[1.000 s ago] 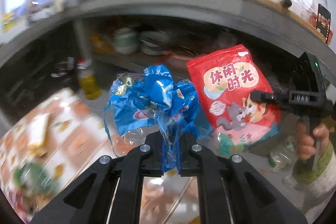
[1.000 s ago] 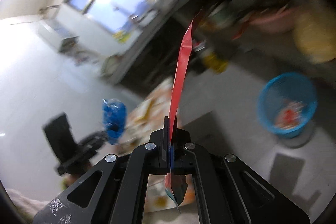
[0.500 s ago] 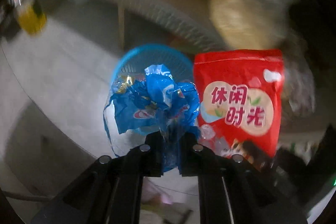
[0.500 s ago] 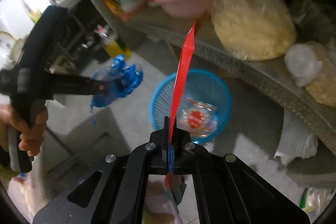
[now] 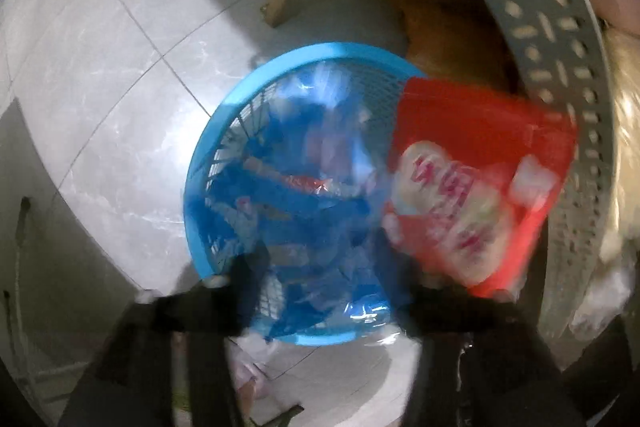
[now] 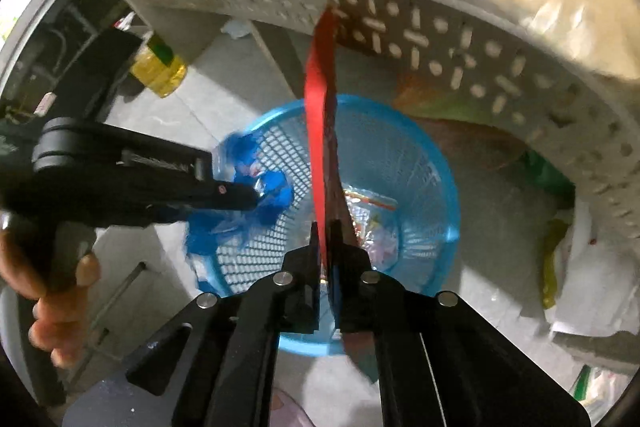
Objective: Collect trash
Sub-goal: 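Open both tools over the blue basket to drop the bags, then move both open tools back from the basket to the table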
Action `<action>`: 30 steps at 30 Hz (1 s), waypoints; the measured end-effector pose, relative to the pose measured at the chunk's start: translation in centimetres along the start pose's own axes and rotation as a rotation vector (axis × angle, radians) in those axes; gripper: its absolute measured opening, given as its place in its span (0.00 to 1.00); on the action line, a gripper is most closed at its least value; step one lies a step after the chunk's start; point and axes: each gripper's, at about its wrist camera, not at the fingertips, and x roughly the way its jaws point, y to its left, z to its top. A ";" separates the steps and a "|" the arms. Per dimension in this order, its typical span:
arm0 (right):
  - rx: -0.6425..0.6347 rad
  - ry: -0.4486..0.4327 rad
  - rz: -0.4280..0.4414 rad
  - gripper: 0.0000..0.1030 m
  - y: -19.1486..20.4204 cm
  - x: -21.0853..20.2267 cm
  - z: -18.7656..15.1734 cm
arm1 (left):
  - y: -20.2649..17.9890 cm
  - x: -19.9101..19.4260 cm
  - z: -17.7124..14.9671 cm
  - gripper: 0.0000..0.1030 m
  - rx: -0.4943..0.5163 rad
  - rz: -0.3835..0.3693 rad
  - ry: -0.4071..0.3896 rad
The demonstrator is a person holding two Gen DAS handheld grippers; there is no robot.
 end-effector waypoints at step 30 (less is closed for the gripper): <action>-0.136 -0.269 0.072 0.75 3.3 -24.1 -7.5 | -1.8 -30.3 -23.8 0.83 0.207 -0.215 -0.487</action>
